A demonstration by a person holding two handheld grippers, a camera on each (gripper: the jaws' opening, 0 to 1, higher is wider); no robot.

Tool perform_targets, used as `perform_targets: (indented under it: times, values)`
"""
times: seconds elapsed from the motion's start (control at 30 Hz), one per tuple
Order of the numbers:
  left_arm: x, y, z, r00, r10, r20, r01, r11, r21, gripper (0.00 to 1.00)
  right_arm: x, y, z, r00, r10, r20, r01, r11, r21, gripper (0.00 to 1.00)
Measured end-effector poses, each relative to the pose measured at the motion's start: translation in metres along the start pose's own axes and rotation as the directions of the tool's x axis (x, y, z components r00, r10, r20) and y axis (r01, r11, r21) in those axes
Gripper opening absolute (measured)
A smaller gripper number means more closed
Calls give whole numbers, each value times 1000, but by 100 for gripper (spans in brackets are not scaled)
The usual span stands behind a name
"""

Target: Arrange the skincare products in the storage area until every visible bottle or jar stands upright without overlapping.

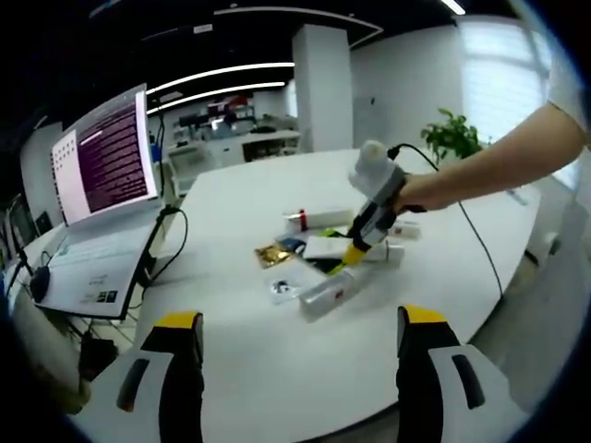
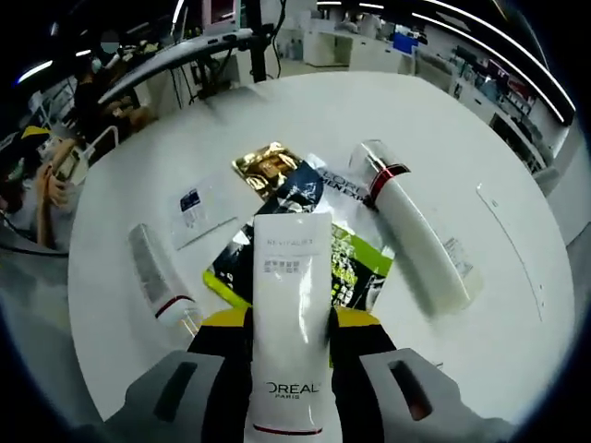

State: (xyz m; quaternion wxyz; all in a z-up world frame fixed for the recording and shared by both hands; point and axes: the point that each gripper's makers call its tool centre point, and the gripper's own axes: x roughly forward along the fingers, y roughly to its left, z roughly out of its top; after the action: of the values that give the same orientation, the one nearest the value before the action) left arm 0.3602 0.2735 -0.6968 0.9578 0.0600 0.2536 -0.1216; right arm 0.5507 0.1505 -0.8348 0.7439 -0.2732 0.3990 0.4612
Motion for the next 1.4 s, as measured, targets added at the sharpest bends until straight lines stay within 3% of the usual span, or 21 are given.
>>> perform_targets:
  times: [0.3,0.87,1.1,1.23,1.4]
  values:
    - [-3,3,4,1000,10,10,-10,1000,2,81,-7,-3,6,995,-59,75,60,998,-1,29]
    - [-4,-3,21,999,-8,51,7,999,31,80,-51,0,5,967,-145,208,142,989,32,29]
    - [2,-10,42,996,-32,87,25,997,75,79,-79,8,5,938,-183,294,162,982,95,29]
    - [4,-19,65,991,-57,122,44,993,109,79,-101,14,5,909,-215,357,176,975,139,29]
    - [4,-31,83,984,-94,150,75,989,128,79,-120,22,5,891,-226,394,193,974,121,29]
